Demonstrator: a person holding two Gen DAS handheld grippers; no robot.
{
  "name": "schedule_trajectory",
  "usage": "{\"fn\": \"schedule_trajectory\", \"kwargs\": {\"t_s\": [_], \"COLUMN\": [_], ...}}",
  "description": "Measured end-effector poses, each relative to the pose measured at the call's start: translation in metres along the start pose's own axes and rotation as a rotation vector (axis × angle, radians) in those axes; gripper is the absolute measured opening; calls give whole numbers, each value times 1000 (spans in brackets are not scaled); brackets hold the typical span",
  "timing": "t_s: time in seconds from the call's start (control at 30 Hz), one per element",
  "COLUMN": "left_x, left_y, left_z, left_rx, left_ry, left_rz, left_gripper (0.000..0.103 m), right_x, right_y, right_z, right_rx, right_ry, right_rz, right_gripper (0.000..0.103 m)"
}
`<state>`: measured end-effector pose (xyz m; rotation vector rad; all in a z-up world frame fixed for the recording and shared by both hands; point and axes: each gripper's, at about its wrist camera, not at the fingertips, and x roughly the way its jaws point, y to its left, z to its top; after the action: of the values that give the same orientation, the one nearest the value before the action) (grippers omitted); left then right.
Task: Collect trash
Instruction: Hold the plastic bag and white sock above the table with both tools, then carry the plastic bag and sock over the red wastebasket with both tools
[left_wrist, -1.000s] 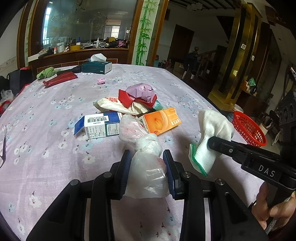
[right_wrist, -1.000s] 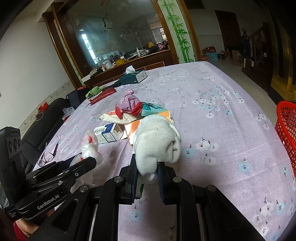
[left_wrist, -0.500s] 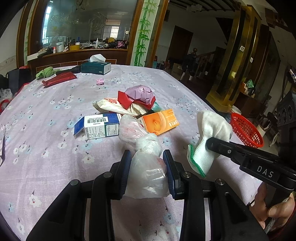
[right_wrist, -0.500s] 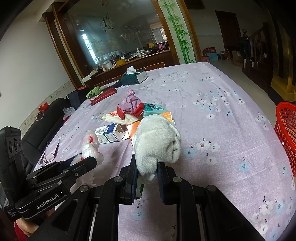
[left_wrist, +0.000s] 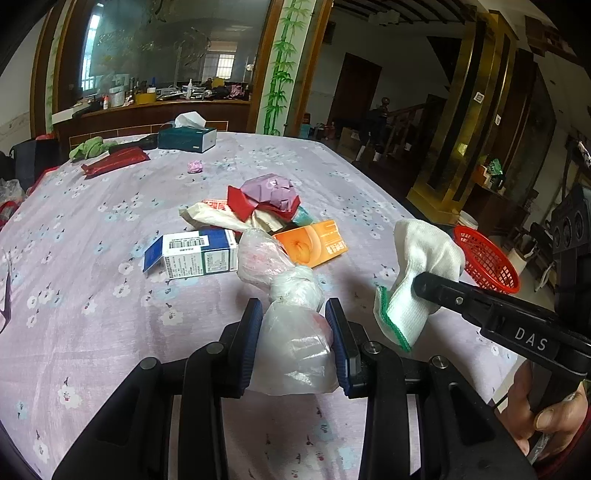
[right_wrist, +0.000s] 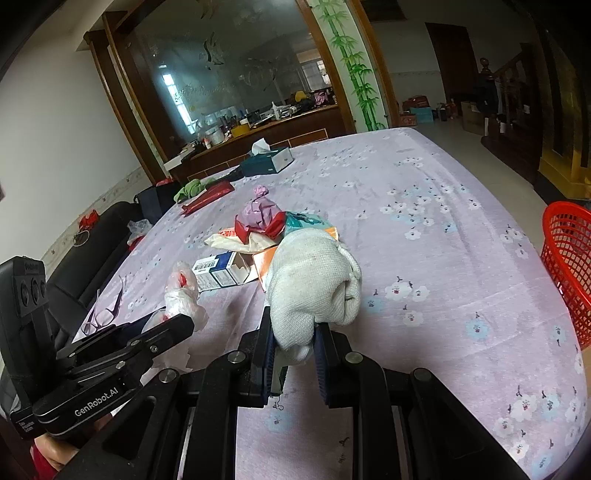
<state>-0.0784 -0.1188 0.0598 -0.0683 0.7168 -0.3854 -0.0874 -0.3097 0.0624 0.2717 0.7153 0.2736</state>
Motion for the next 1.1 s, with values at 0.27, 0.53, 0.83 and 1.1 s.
{"fn": "schedule_trajectory", "kwargs": {"t_s": [0.27,0.53,0.83,1.1], "left_x": [1,12,34,69], "left_y": [-20,-55,-139,-236], "left_z": [3,12,32,55], "left_rx": [20,63,178,282], "left_ry": [10,34,64,84], "left_rz": [-24,-86,-215,-344], "left_gripper": [34,34,34,34], "right_x": [-16,-55,-116,-153], "right_y": [-21,-68,-154,-223], "right_z": [1,11,21,30], "right_rx": [43,127,234,309], "right_ry": [-21,-92,-188,-238], "right_rz": [-2,-41,-170,-291], "right_gripper": [20,20,21,21]}}
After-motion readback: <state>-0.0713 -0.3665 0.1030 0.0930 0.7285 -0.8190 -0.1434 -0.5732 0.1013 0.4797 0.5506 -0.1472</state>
